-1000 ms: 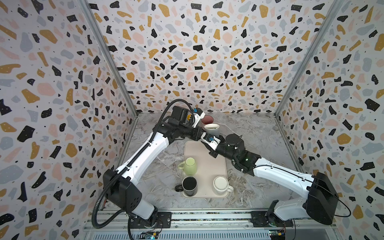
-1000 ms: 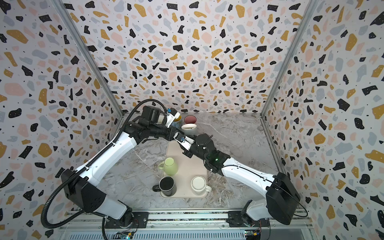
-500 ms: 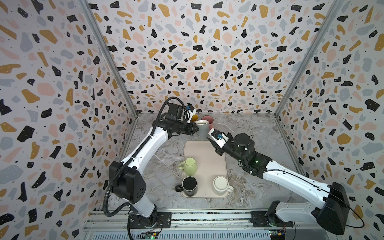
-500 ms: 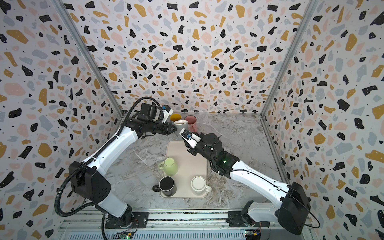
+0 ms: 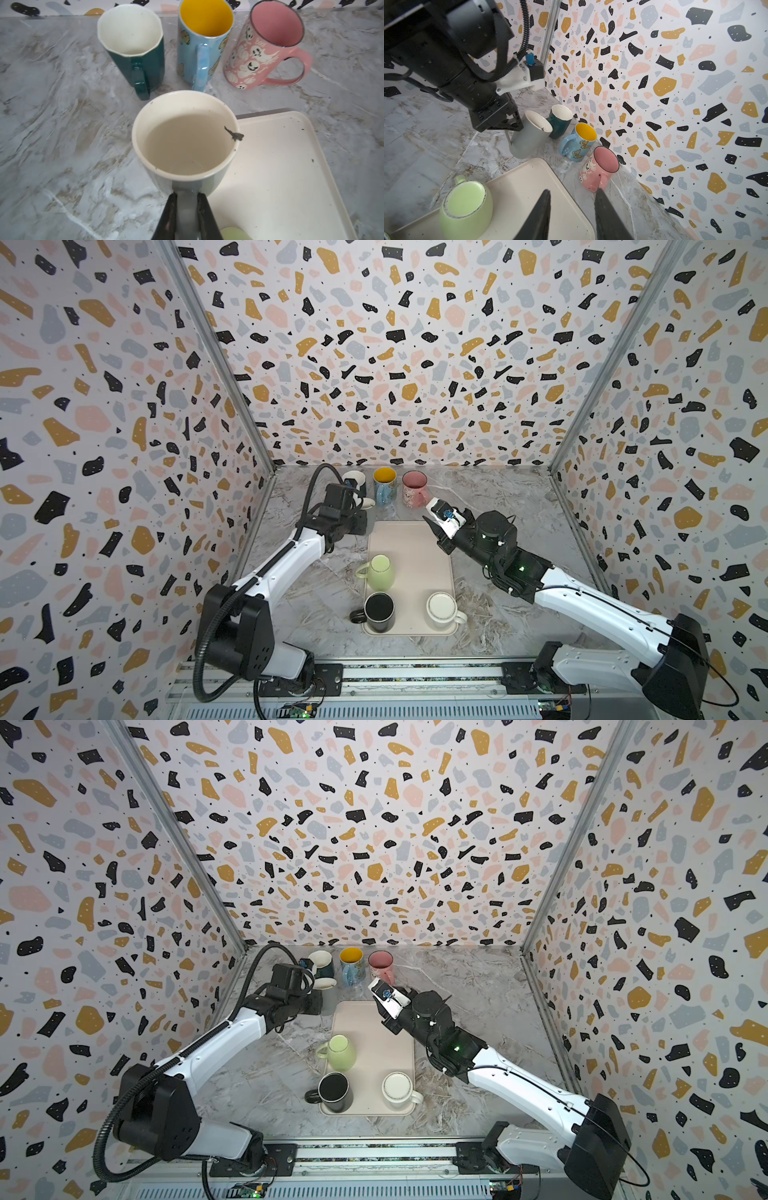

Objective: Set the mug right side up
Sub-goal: 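Open the right gripper and draw it back while the left gripper holds the mug, then lower the grey mug upright beside the dark green mug with the left gripper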

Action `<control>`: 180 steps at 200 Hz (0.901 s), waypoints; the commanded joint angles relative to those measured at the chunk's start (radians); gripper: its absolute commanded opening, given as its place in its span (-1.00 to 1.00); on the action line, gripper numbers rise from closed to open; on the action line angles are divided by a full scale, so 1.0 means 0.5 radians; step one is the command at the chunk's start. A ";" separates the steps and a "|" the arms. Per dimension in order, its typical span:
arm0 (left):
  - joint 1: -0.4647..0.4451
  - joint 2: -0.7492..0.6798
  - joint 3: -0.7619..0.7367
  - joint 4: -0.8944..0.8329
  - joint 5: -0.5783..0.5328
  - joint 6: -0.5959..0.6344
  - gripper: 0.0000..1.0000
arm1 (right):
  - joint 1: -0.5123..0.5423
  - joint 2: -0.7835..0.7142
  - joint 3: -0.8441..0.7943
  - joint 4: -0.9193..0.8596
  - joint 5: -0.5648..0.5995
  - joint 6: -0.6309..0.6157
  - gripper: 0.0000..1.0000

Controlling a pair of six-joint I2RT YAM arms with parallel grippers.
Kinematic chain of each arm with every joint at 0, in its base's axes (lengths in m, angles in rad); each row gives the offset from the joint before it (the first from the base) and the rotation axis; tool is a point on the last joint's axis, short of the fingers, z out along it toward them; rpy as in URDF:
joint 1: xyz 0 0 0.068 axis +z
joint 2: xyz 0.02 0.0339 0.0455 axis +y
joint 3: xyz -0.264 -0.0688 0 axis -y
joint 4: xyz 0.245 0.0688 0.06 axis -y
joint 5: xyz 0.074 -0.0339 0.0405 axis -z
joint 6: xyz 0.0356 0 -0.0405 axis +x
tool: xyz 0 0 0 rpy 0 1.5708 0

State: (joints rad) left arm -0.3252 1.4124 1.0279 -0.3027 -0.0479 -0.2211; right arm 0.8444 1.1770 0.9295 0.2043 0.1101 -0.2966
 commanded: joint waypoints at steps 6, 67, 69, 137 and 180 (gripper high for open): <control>0.004 -0.136 -0.116 0.598 -0.310 -0.083 -1.00 | -0.014 -0.030 -0.001 0.015 0.021 0.045 -0.26; 0.007 -0.121 -0.480 1.057 -0.371 -0.140 -1.00 | -0.028 -0.047 -0.008 0.024 0.023 0.056 -0.26; 0.008 -0.120 -0.489 1.068 -0.369 -0.143 -1.00 | -0.028 -0.048 -0.006 0.024 0.023 0.056 -0.26; 0.007 -0.141 -0.676 1.350 -0.463 -0.152 -1.00 | -0.038 -0.049 -0.027 0.057 0.018 0.070 -0.26; 0.006 -0.092 -0.708 1.407 -0.473 -0.119 -1.00 | -0.044 -0.044 -0.030 0.073 0.014 0.074 -0.26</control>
State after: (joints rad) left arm -0.3244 1.3701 0.6758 0.2401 -0.2481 -0.2909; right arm 0.8284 1.1770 0.9131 0.2115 0.1097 -0.2714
